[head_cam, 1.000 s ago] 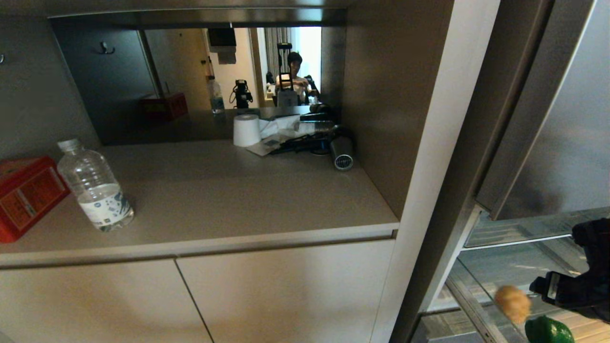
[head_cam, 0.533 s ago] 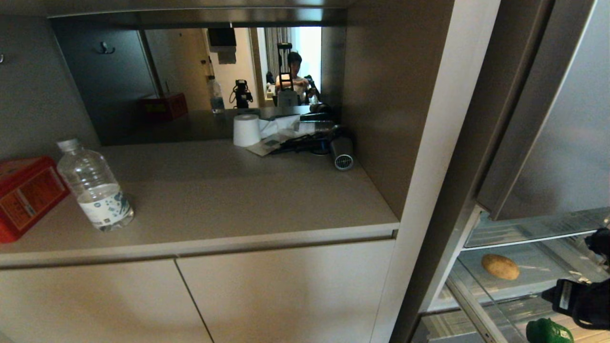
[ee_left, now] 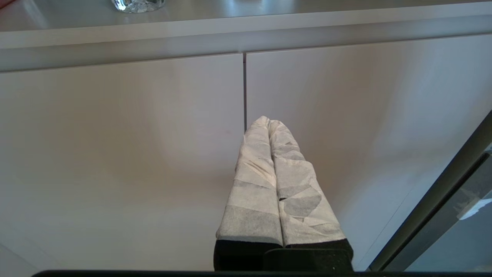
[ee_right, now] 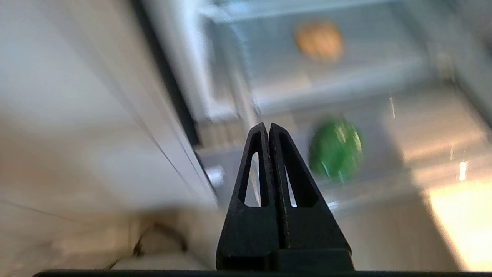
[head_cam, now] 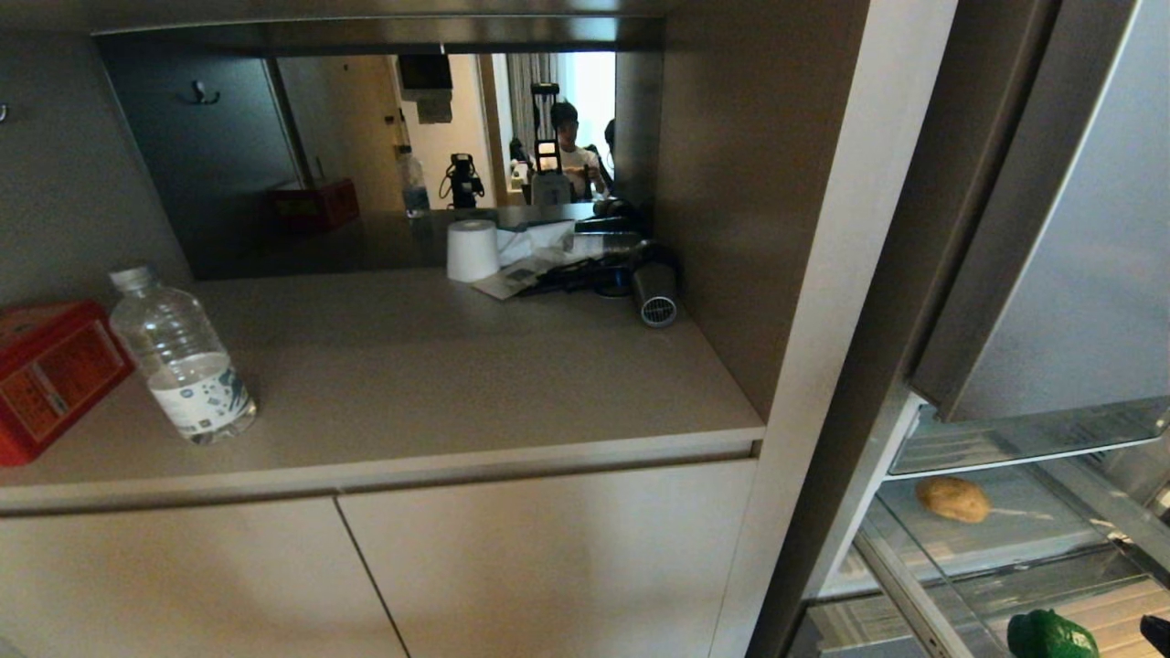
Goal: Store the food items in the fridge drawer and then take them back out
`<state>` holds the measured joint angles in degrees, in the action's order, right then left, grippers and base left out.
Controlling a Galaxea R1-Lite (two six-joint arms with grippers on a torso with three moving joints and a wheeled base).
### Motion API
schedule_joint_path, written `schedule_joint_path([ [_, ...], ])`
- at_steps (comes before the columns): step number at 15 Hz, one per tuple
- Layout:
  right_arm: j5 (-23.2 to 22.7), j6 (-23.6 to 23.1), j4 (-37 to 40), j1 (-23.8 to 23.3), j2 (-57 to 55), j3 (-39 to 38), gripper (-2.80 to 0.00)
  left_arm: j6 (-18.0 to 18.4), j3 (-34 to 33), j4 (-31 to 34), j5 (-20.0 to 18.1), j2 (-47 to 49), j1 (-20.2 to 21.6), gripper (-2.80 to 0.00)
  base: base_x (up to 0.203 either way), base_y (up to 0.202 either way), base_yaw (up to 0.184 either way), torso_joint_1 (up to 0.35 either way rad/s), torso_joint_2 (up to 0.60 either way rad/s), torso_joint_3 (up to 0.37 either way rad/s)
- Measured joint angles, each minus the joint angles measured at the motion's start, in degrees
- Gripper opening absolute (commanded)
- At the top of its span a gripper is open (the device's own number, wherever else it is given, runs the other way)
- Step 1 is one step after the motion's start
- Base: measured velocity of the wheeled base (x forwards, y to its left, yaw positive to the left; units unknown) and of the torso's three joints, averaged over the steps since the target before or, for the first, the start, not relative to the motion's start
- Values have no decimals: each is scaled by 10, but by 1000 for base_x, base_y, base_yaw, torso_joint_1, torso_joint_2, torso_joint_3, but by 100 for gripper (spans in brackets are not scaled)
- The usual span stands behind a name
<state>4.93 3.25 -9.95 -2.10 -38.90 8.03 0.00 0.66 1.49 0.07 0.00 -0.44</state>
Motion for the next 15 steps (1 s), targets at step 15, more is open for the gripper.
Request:
schedule_joint_path([
  [15, -44, -59, 182, 17, 387, -47, -280, 0, 0, 0, 0, 0, 0, -280, 0, 0, 0, 0, 0, 0],
])
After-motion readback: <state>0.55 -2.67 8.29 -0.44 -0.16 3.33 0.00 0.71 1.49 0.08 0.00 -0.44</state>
